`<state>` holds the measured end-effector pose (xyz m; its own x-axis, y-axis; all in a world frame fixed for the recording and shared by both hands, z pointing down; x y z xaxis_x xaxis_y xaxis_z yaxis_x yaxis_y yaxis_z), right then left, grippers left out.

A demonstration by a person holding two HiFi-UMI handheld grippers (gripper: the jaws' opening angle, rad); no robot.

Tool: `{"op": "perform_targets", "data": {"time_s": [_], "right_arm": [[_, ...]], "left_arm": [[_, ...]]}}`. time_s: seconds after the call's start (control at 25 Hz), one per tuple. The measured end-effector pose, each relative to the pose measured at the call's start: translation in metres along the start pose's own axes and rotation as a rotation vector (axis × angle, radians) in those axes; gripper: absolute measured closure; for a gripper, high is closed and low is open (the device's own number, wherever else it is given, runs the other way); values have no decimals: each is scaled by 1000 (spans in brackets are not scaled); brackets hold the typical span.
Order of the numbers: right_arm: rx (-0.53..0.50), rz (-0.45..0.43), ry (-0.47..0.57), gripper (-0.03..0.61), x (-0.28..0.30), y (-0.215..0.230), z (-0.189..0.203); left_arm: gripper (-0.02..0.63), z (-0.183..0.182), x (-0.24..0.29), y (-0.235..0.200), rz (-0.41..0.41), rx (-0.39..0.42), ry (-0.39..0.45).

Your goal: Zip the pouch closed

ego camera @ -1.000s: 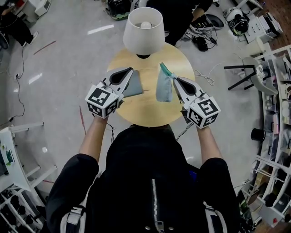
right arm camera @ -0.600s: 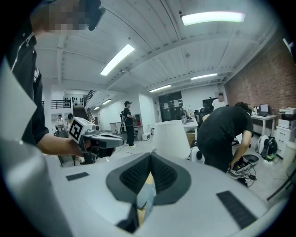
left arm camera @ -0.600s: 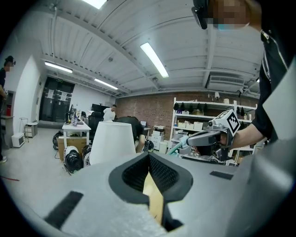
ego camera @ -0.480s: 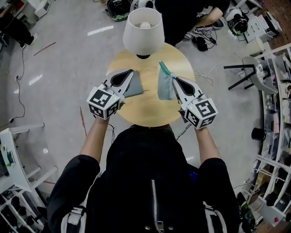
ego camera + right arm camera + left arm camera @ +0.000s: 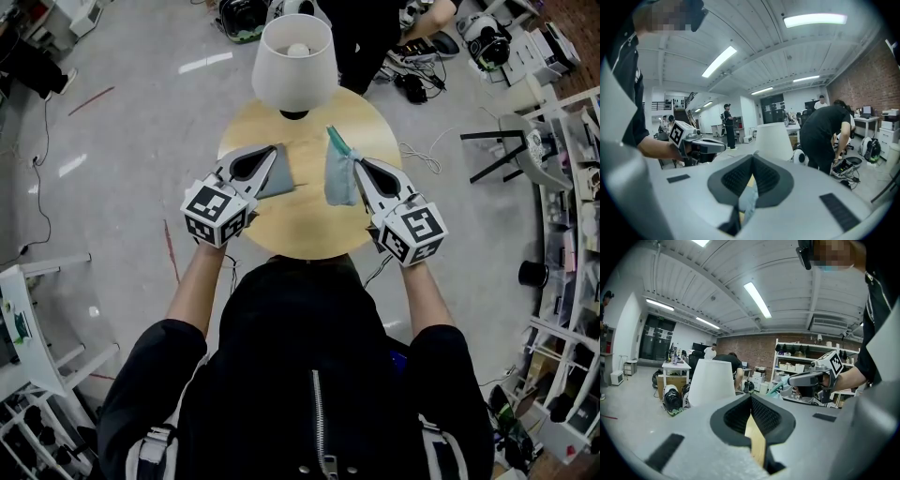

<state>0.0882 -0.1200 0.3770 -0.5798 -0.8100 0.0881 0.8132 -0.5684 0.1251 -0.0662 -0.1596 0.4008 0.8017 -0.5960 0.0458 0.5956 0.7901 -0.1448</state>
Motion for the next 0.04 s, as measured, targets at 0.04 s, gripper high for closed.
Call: {"op": "perform_targets", "data": {"time_s": [0.04], "right_arm": [[0,0,0,571,0,0,0]], "left_arm": [[611,0,0,1,2,-1,-1]]}}
Point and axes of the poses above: the fingertips, and each gripper's own axes: x forward along the fingers, y to its right, z out of its underside, the point moved 1 cm from there along -x, backward along the fingers, and after that the axes turned 10 degrees about y, right-handed, at the moved point
